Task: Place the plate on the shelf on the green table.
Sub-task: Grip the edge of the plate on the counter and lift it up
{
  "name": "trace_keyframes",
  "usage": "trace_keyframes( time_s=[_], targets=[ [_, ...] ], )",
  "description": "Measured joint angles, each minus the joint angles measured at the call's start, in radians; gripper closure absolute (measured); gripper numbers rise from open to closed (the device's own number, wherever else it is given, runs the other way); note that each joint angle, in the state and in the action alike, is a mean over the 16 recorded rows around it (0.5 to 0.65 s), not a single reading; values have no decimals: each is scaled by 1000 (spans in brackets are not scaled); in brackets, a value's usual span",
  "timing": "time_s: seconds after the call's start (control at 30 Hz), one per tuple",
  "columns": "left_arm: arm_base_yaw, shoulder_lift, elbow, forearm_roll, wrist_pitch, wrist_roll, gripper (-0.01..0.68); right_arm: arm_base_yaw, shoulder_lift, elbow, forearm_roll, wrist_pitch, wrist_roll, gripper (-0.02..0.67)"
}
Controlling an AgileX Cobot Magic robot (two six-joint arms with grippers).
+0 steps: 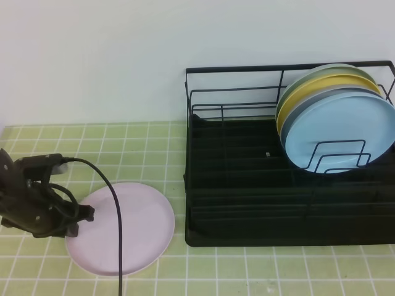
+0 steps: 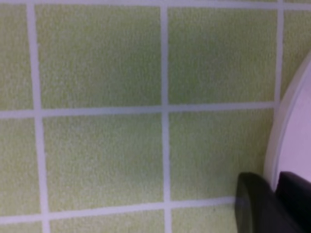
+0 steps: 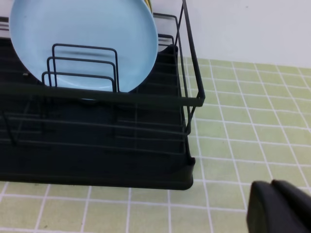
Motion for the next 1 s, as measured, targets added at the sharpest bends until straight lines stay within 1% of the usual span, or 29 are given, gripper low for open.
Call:
trace_keyframes(
  time_s=[0.33,0.57,0.77,1.0],
  targets=[
    [0,2,-3,-17,5,30,626,0,0,0,0,0,0,652],
    [0,-31,-29,-22,51,47,655,0,0,0,0,0,0,651],
    [0,-103,-60,-23,107,62,666,0,0,0,0,0,0,651],
    [0,-232,-85,-21,146,74,670,0,0,0,0,-1,0,651]
  ],
)
